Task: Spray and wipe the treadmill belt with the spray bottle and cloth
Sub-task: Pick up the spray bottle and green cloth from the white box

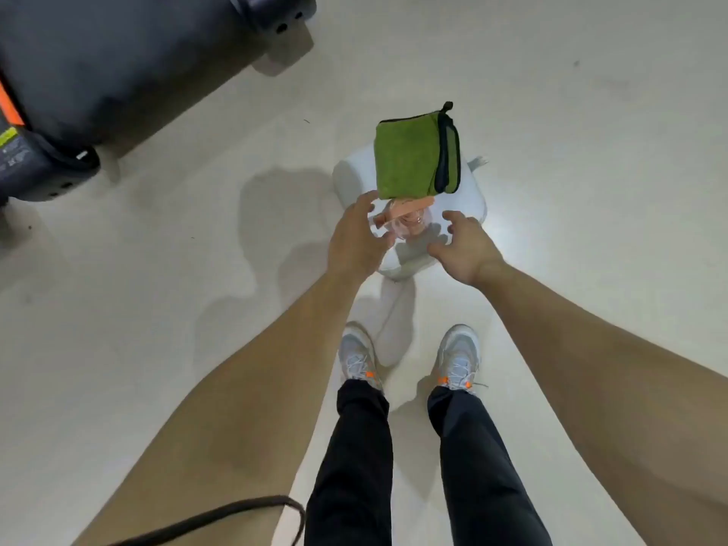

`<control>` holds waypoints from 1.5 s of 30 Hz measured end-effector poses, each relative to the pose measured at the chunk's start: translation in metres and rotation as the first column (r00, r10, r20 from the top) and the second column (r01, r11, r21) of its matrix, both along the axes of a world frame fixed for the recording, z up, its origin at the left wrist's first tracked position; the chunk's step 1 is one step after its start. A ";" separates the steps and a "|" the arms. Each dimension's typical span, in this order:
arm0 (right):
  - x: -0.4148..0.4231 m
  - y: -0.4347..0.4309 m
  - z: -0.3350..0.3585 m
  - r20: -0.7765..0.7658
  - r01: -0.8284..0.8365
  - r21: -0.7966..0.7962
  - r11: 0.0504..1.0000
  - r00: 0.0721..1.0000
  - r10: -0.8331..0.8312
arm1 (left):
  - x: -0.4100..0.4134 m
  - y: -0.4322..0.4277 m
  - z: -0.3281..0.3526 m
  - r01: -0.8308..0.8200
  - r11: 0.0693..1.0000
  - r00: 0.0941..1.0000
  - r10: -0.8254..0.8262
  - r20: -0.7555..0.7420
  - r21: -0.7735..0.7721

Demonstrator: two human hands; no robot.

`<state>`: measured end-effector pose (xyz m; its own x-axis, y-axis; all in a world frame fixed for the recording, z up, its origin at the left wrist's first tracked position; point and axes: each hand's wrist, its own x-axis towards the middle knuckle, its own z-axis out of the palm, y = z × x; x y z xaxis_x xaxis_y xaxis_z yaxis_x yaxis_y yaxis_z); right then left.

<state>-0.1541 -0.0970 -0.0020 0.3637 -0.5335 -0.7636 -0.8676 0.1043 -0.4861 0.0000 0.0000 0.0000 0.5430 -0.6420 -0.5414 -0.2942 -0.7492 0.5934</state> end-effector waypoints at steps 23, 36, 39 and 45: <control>0.024 -0.065 0.041 0.688 0.112 0.051 0.992 0.716 -0.116 | 0.045 -0.091 0.045 0.017 0.930 0.681 -0.279 -0.677 -0.366; -0.059 -0.103 -0.025 0.643 0.662 -0.060 0.747 0.598 -0.478 | -0.017 -0.127 -0.121 0.415 0.791 0.745 -0.579 0.332 0.450; -0.065 -0.107 -0.032 0.633 0.698 -0.050 0.715 0.576 -0.517 | -0.011 -0.129 -0.122 0.424 0.811 0.621 -0.584 0.523 0.403; -0.076 -0.105 0.001 0.576 0.745 0.084 0.662 0.506 -0.642 | 0.002 -0.157 -0.056 0.144 0.972 0.978 -0.168 0.122 0.184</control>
<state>-0.2305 -0.2025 -0.0008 0.1189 -0.8816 -0.4568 -0.1498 0.4388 -0.8860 0.0023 -0.1573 -0.0561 0.5193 -0.6274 -0.5802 -0.4845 -0.7754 0.4049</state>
